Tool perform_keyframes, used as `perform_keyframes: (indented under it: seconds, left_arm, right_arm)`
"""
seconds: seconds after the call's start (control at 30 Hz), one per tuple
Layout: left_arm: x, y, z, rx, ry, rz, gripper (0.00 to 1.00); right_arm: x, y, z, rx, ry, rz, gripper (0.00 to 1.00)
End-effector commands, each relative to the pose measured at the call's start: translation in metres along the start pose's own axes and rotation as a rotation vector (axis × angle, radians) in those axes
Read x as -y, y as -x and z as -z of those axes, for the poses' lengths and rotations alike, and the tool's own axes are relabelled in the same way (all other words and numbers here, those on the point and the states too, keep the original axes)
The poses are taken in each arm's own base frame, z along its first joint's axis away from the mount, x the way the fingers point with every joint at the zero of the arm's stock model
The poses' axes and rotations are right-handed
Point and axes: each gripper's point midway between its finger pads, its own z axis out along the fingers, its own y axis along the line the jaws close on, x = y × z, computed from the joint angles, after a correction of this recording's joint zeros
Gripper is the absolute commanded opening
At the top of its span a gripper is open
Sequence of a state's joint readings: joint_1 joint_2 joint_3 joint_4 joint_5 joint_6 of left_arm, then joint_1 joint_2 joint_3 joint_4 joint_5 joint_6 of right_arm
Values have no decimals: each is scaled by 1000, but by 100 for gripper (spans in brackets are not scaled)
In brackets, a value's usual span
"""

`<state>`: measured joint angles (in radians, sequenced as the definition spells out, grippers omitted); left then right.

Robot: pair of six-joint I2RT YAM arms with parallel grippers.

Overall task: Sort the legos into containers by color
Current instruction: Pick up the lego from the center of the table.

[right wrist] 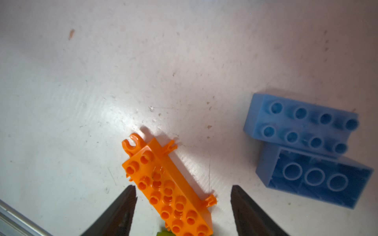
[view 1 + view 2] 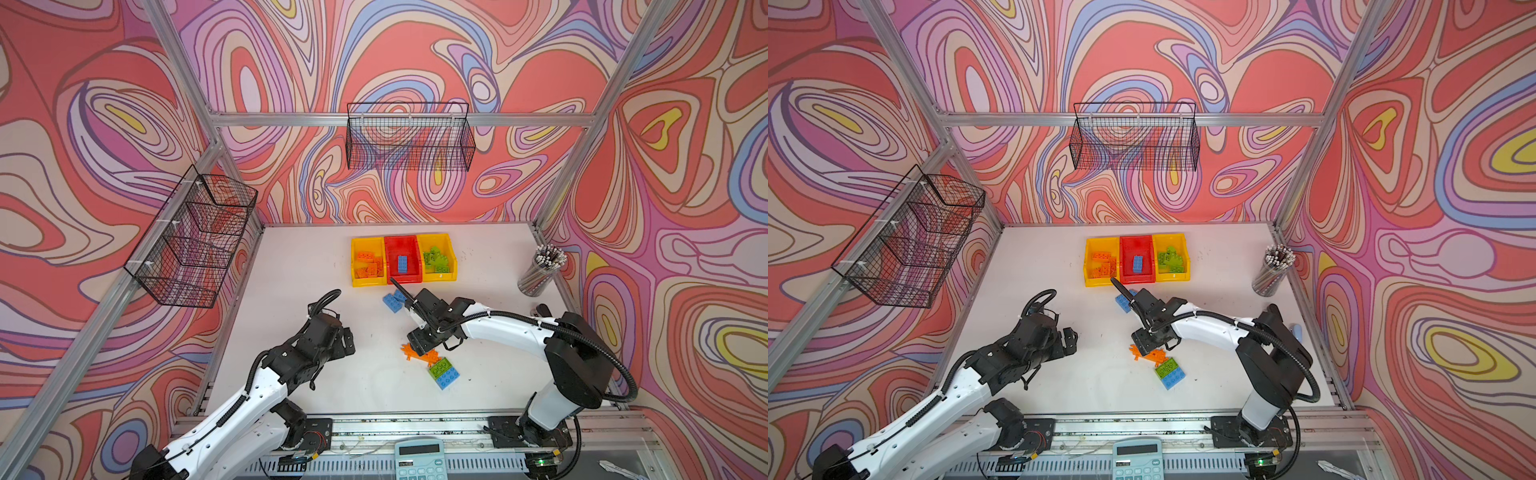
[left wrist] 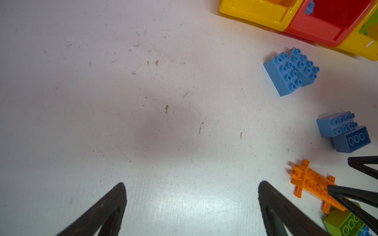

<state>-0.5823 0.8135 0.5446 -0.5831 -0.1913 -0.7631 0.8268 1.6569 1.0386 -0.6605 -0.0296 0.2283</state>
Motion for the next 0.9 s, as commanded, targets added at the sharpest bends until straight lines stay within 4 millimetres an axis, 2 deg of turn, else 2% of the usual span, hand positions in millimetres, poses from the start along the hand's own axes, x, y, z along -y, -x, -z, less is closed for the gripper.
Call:
perform_keyframes:
  seconds: [0.0,0.3,0.57,0.73,0.8,0.87]
  left_arm:
    - [-5,-4,-2,-9,15,7,100]
    - [-7,-4,0,-3,19,8,100]
    - [-8,-3,0,1,24,8,100]
    - [-8,-2,0,3,23,8,100]
    - [-8,-2,0,3,23,8,100]
    - [-8,-2,1,2,24,8,100]
  right_arm:
    - [-2,-9,-4,-24,-4,16,73]
    - [-16,-14,-16,-46,38,46,69]
    - [-15,-21,-28,-81,26,57,62]
    - [-13,-20,-32,-87,11,56,53]
    - [-11,-15,-32,-69,-4,49,46]
    - [-8,-14,-39,-76,-22,40,40]
